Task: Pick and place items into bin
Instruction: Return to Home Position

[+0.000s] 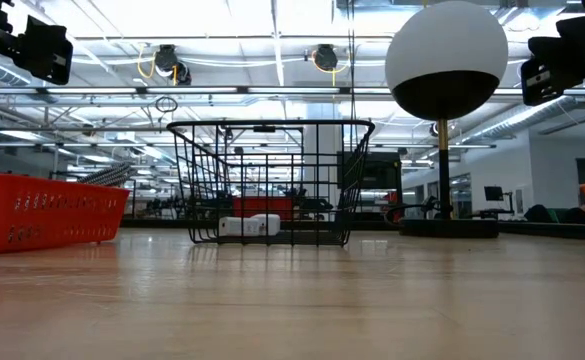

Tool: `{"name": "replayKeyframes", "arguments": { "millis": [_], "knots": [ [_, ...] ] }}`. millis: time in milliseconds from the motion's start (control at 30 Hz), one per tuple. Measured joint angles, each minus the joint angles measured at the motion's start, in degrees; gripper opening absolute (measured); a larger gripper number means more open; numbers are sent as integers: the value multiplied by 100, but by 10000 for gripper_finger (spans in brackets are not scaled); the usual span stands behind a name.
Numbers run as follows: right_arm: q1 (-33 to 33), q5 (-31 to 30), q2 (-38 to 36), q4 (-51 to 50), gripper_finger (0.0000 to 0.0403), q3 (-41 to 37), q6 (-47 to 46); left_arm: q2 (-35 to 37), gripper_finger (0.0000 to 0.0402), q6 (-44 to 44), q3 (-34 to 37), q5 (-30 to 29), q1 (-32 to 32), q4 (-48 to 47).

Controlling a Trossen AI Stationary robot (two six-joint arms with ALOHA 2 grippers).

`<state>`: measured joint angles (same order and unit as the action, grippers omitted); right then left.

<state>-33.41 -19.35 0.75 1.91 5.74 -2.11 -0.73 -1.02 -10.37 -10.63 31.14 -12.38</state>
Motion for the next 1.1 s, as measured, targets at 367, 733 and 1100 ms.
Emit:
{"name": "replayKeyframes", "arguments": {
  "millis": [367, 733, 1100],
  "knots": [
    [0, 0, 0, 0, 105, 4, 0, 0, 265, -2, 0, 0, 0, 0],
    [-1, 0, 0, 0, 105, 4, 0, 0, 261, -2, 0, 0, 0, 0],
    [-1, 0, 0, 0, 105, 4, 0, -2, 259, -2, 0, 0, 0, 0]
  ]
}}
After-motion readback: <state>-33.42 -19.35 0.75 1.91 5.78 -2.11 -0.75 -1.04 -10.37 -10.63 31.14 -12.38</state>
